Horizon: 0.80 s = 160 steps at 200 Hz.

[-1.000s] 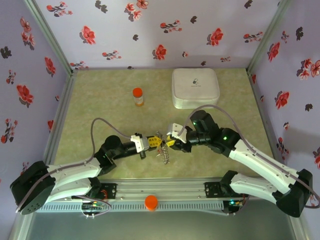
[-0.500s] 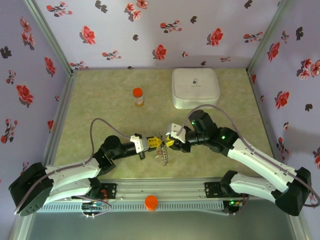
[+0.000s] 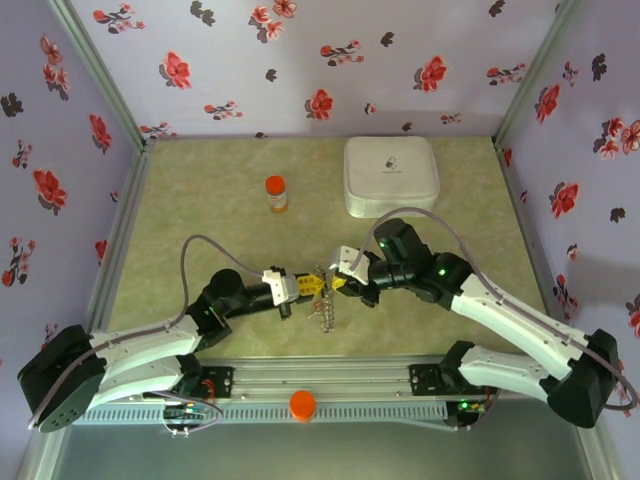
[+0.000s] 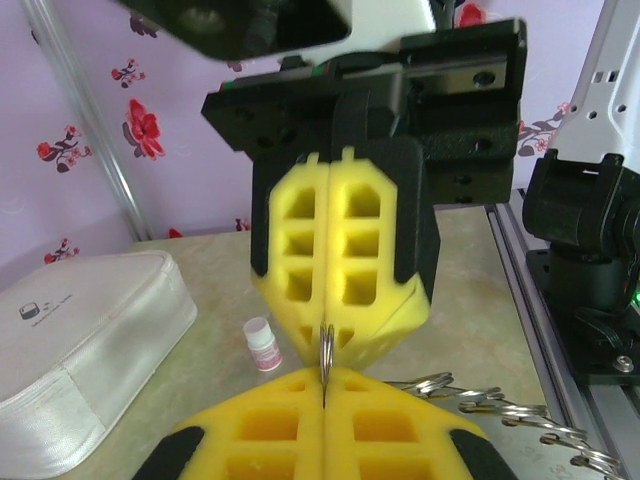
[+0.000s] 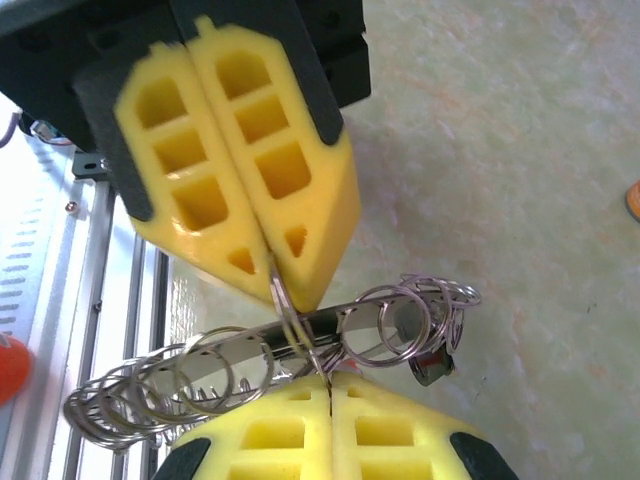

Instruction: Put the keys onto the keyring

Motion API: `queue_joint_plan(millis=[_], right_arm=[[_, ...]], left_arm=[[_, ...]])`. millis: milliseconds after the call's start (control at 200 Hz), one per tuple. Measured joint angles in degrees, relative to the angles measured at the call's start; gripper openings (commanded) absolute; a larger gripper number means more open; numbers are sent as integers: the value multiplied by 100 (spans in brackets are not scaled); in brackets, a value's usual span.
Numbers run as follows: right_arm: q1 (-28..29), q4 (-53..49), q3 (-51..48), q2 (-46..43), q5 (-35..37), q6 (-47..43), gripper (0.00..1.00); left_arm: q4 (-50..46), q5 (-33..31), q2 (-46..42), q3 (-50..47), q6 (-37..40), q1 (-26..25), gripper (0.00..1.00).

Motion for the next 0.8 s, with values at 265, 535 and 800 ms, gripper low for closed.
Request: queue_joint_plan(millis=[265, 535, 800], right_arm=[[0, -22, 33, 24, 28, -26, 18], [-11, 282, -46, -428, -164, 24, 21], [-11, 415, -46, -186, -411, 46, 17]], left_arm=[[-101, 7, -20, 7, 0, 0, 0], [-59, 48, -26, 9, 0, 0, 0], [-59, 48, -26, 17, 0, 0, 0]])
